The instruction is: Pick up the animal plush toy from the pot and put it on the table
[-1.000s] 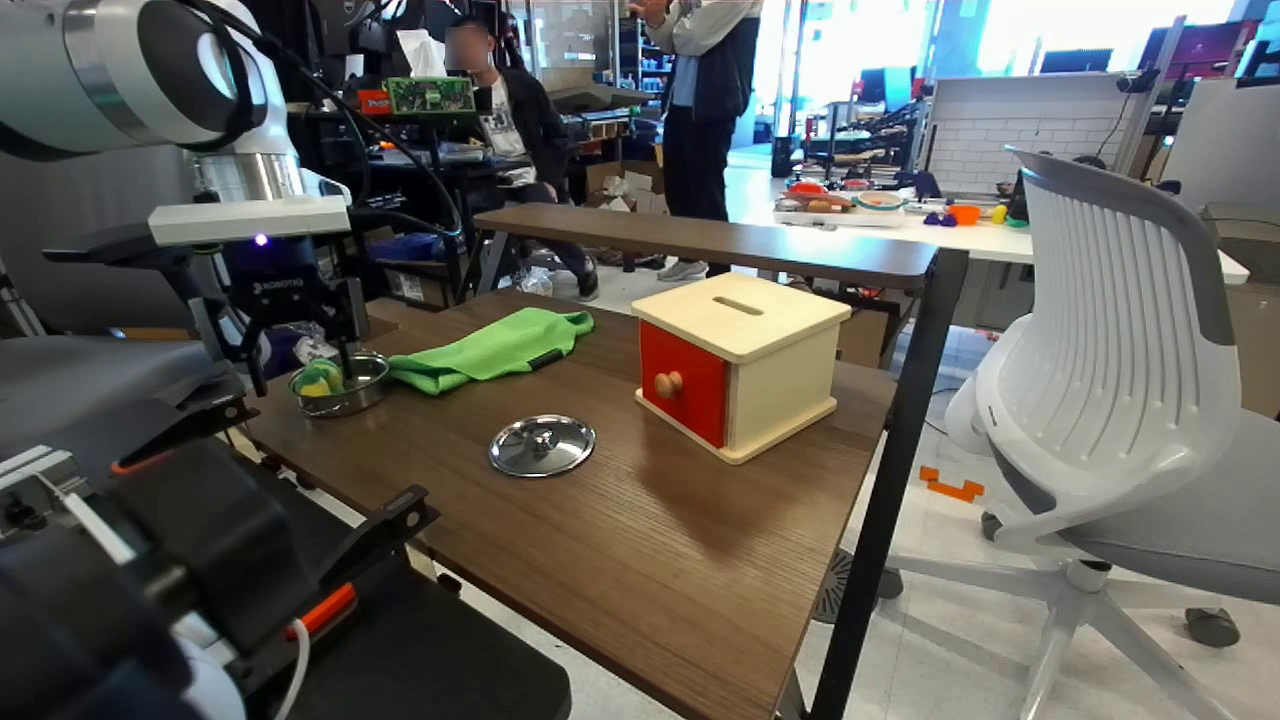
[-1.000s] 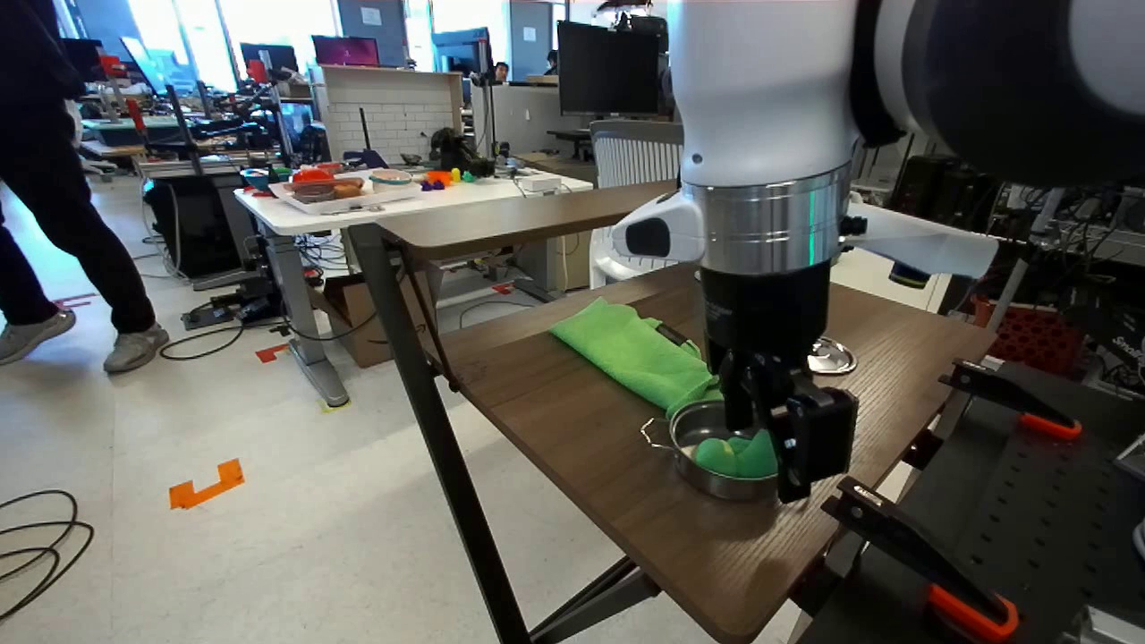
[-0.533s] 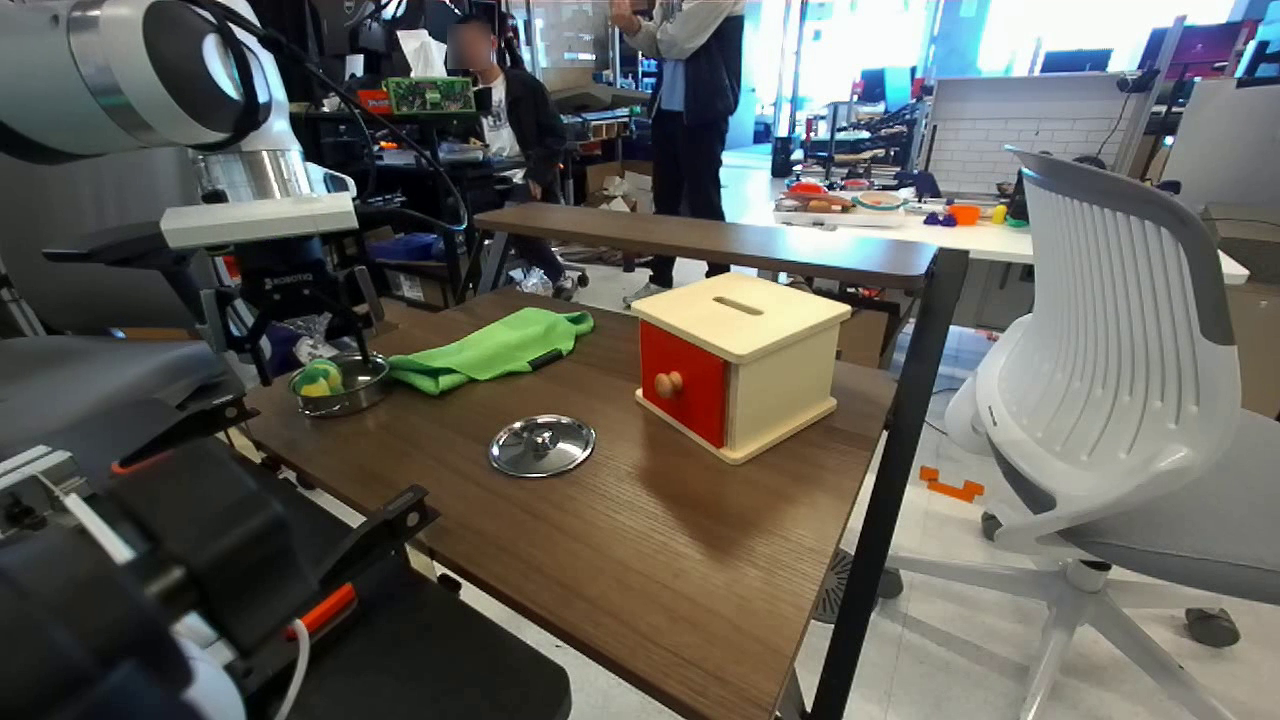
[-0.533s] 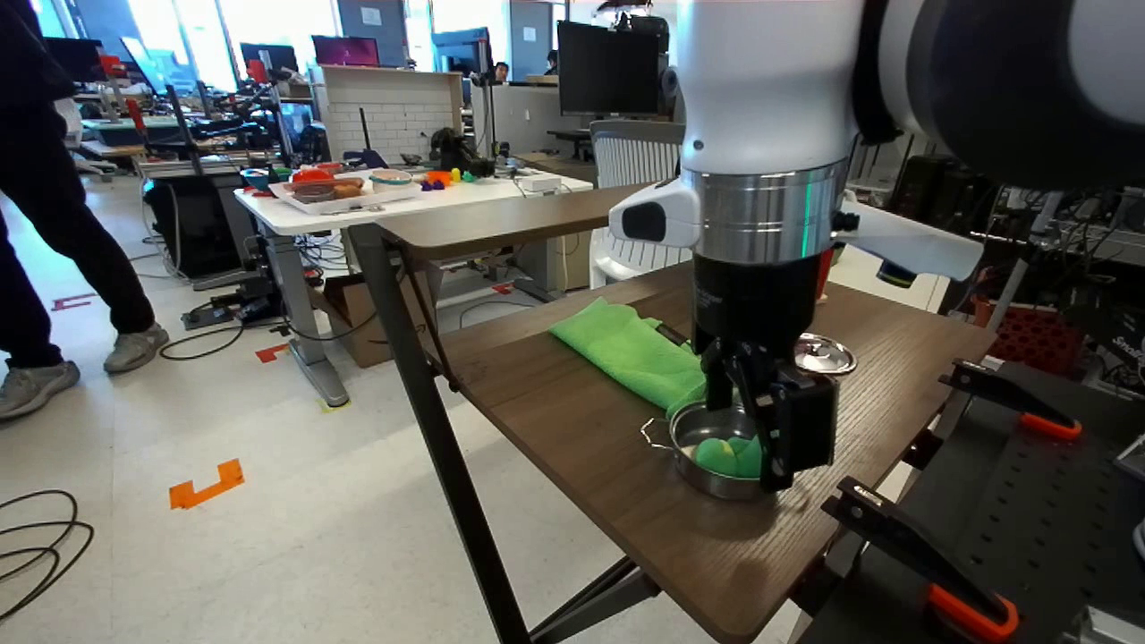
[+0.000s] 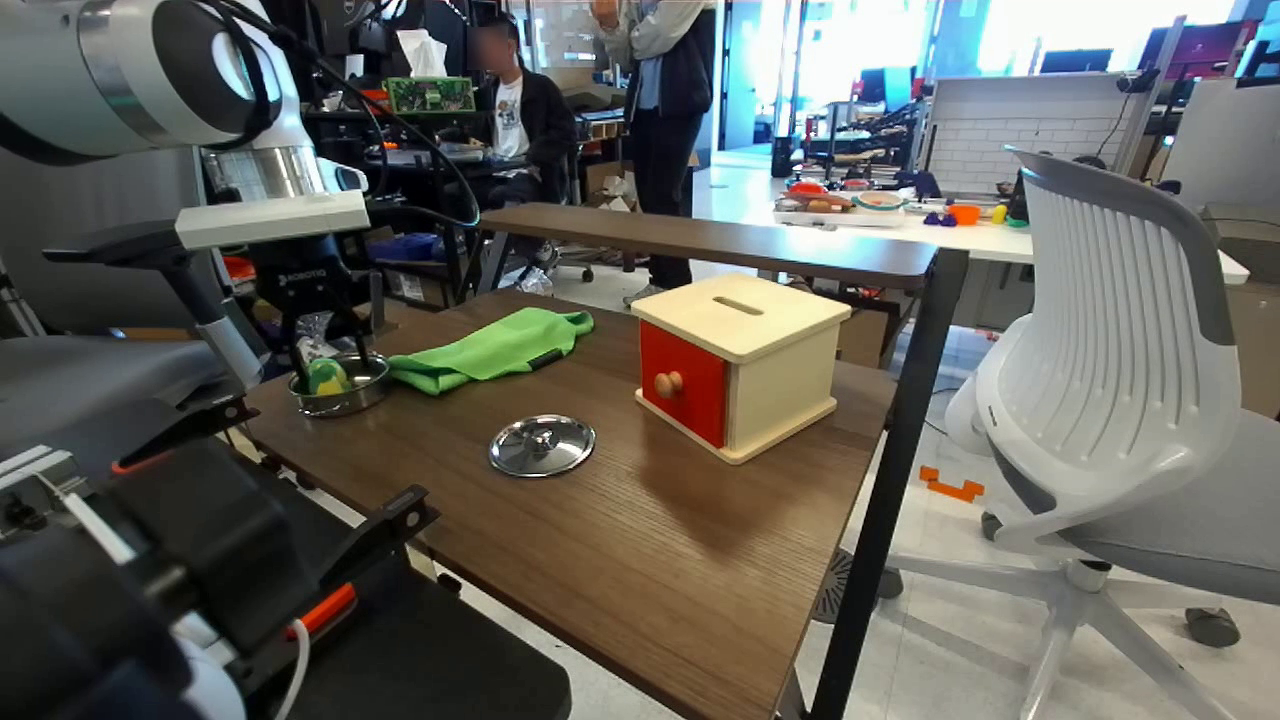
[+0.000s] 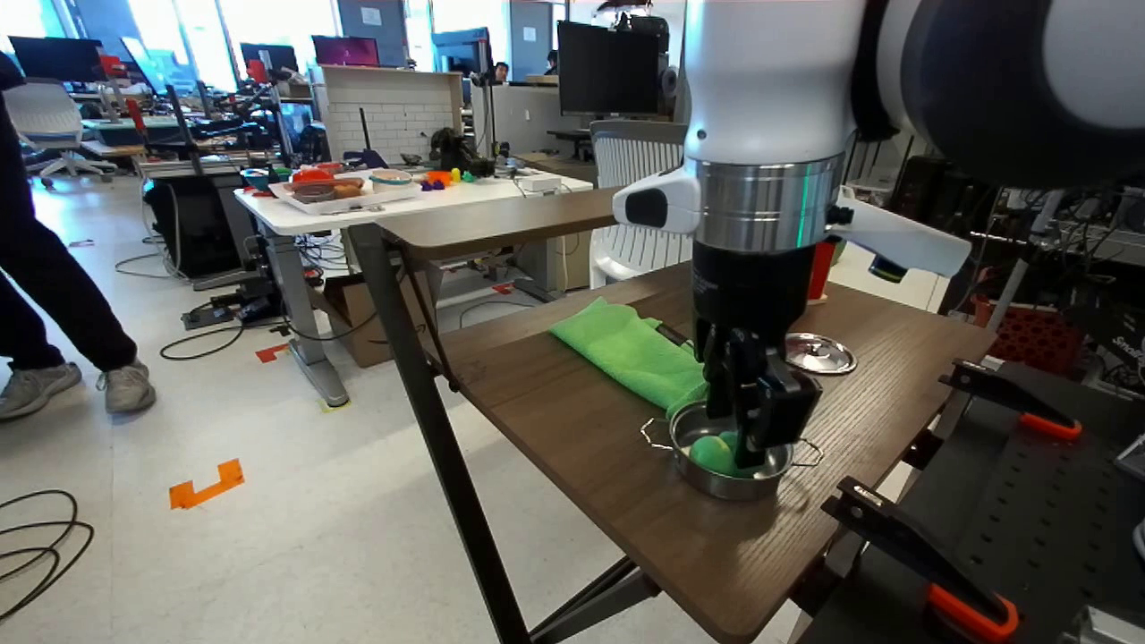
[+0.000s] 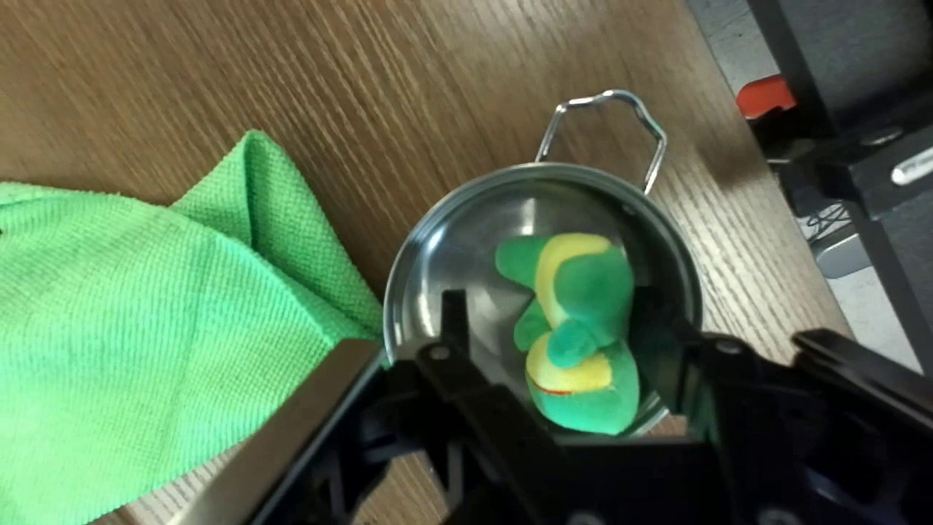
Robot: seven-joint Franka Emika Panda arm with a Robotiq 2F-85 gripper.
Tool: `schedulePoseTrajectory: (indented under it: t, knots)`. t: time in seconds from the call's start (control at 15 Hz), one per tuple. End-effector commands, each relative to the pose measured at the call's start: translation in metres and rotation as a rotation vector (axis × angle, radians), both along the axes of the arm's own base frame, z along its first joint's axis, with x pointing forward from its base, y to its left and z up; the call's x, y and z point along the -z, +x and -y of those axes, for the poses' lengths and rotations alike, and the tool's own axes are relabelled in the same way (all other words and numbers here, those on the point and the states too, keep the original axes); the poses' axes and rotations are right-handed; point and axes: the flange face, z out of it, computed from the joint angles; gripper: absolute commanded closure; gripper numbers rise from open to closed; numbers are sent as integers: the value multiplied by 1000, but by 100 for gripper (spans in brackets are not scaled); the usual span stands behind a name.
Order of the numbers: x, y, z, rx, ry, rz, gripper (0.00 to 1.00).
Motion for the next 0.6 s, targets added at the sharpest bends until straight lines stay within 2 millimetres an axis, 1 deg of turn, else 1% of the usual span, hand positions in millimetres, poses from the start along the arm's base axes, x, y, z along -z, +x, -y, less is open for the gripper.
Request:
schedulePoseTrajectory:
  t: [0.0, 0.07, 0.13, 0.27, 0.4, 0.47, 0.53]
  knots:
    - [-3, 1, 2, 1, 5, 28, 71]
    - [-3, 1, 3, 2, 4, 27, 78]
    - [-3, 1, 4, 2, 4, 27, 87]
    - [-3, 1, 4, 1, 4, 22, 100]
    - [-1, 2, 1, -15, -7, 1, 100]
    - [1, 2, -2, -25, -13, -11, 97]
    - [1, 0, -6, -39, -21, -22, 98]
